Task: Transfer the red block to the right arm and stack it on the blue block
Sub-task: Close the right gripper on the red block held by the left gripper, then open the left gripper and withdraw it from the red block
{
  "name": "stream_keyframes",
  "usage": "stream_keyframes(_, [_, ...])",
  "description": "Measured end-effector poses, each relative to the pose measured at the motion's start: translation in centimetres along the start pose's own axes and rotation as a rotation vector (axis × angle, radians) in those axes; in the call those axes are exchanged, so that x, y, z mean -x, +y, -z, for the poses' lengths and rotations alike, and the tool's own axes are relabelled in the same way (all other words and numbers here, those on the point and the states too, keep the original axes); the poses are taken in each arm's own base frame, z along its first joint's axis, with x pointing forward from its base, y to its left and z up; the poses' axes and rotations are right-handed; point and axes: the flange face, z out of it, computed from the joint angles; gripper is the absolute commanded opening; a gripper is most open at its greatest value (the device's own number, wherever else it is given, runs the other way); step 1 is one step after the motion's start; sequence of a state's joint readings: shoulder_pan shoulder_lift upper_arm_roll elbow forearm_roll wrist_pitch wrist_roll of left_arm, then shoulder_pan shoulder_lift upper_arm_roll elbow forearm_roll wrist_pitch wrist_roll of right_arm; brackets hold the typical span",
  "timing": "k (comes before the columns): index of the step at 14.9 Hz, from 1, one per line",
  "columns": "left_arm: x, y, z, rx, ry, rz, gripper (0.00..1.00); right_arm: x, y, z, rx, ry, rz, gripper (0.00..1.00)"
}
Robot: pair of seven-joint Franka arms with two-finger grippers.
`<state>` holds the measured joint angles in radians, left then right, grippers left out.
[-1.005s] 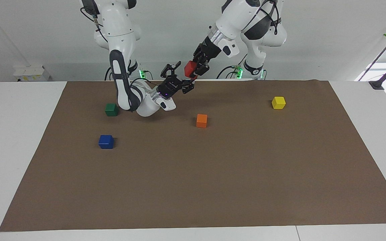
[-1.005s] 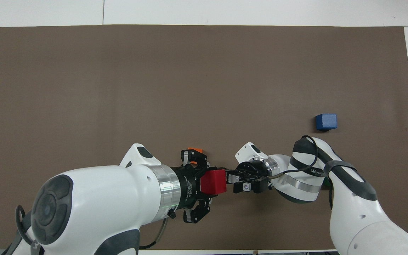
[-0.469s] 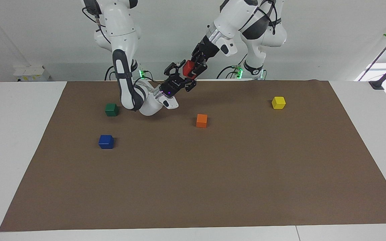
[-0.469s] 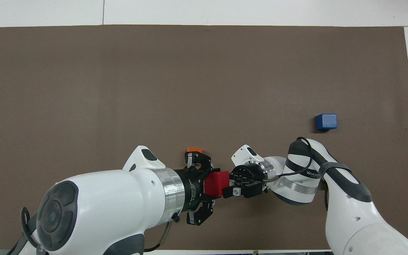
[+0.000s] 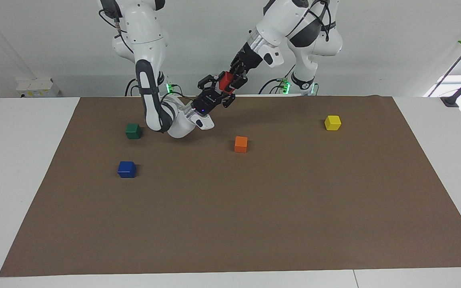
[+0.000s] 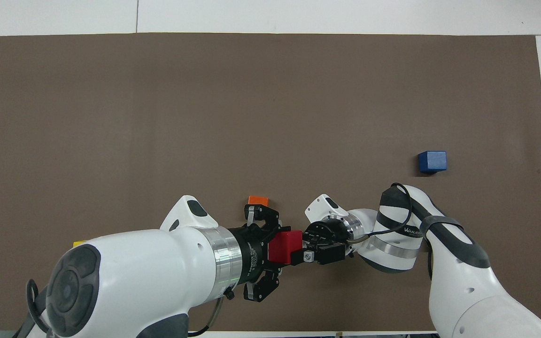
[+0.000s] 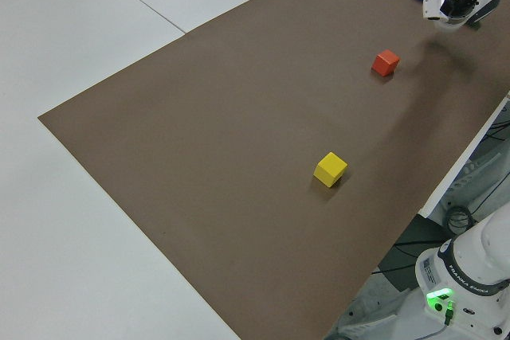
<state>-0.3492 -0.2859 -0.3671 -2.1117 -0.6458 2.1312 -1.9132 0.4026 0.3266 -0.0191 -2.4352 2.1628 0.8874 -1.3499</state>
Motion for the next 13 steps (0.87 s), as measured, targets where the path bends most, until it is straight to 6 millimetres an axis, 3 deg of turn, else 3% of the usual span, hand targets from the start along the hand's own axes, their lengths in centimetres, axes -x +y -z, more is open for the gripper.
stream_keyframes(1, [0.0,-0.1,0.0,0.0,0.0,-0.015,0.99,0.0,0.0,0.0,0.0,-0.001,-0.001,0.0])
stream_keyframes(9, [-0.2,-0.8,0.2,-0.047,0.013,-0.122,1.0,-0.1,0.1,0.1,0.013,0.002,0.002,0.0])
stream_keyframes(13, [-4.4,1.5,2.4,-0.087,0.029,-0.233,1.0,-0.2,0.1,0.2,0.014,0.004,0.004,0.0])
